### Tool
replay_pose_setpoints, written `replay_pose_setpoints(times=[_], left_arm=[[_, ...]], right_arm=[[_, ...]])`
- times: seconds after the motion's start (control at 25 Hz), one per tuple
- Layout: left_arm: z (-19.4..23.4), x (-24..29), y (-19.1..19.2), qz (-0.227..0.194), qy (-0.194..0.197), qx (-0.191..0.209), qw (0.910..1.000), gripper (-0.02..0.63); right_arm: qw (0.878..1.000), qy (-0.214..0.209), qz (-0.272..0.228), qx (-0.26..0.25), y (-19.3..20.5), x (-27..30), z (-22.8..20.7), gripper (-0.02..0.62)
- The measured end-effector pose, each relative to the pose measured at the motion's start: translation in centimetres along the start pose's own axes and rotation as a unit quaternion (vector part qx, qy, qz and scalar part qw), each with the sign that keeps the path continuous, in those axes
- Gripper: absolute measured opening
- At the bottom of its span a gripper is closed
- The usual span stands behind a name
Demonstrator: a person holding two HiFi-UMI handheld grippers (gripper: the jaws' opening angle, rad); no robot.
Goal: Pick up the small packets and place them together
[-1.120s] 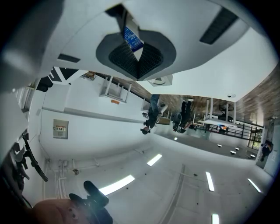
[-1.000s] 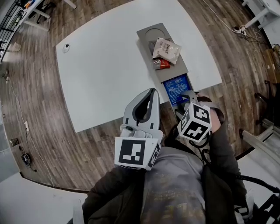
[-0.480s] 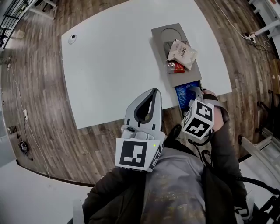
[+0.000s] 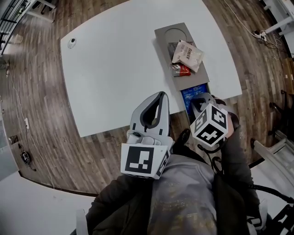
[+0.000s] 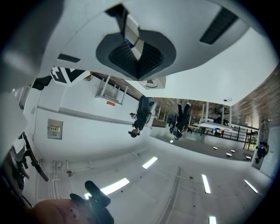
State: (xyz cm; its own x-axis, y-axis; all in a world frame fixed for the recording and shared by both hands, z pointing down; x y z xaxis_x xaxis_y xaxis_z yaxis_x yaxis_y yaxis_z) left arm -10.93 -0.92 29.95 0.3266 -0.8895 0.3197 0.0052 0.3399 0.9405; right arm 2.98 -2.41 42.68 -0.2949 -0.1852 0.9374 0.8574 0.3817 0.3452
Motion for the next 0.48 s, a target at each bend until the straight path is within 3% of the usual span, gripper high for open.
replay_pose_setpoints(times=[0.36,0.48], left_arm=[[-1.7,-1.1,-0.8,-0.014,0.009,0.011,0.9998,0.003],[-2.4,-1.0,-0.8,-0.017,0.015,0.013,0.9997,0.003]], right_arm=[[0.998,0.006,-0.054,0.028,0.0,-3.2,0.4,0.003],[0.998,0.009,-0.058,0.013,0.4,-3.3,0.7,0.003]])
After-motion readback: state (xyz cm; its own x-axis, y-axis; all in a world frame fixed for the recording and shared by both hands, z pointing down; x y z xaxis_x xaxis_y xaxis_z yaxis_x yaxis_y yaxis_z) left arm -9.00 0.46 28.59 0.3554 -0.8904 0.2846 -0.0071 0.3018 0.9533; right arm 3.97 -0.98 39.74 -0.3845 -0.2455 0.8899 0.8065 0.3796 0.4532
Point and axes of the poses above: the fingertips, and each gripper's own axes: x forward along the fingers, z to its left, y out of its underside, the point moved 6 cm from there along -x, backward along the fingers, and after that the axes turned 9 degrees about x, right-handed, at the moved point
